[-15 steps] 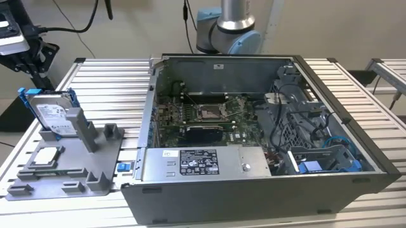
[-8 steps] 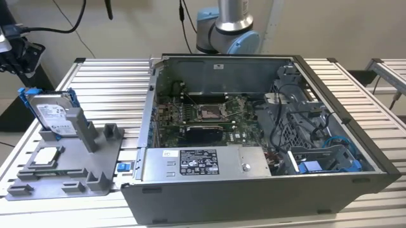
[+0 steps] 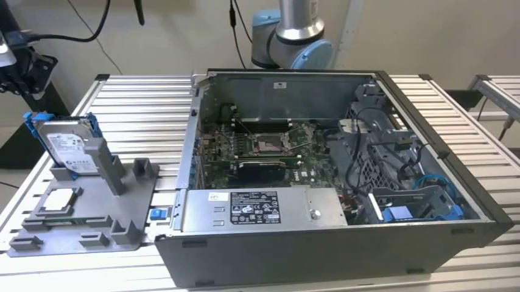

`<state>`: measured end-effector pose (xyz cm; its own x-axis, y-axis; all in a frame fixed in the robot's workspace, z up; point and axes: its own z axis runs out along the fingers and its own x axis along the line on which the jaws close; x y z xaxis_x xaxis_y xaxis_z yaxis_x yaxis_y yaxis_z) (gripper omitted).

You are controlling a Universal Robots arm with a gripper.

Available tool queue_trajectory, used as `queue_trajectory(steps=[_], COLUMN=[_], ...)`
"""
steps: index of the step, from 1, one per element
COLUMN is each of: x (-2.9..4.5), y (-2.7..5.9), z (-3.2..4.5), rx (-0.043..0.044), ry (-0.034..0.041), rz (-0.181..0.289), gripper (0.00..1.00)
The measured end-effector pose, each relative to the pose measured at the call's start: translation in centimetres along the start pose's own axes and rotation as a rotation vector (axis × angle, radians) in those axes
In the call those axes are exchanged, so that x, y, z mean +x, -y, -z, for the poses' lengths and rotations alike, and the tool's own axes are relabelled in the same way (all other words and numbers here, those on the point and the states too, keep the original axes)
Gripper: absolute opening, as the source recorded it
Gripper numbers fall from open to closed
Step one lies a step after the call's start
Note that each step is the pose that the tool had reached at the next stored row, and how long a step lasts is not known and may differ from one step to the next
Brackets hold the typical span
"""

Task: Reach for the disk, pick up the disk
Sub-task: 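Reach for the disk, then pick up the disk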

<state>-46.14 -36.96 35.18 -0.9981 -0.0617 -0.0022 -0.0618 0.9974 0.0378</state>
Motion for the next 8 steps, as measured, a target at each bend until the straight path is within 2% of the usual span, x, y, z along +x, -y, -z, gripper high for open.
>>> queue_trajectory(steps=[8], x=[0.00], y=[-0.01], z=[0.00], rx=[0.0003], ry=[-0.0057], rz=[0.146], gripper=[0.00])
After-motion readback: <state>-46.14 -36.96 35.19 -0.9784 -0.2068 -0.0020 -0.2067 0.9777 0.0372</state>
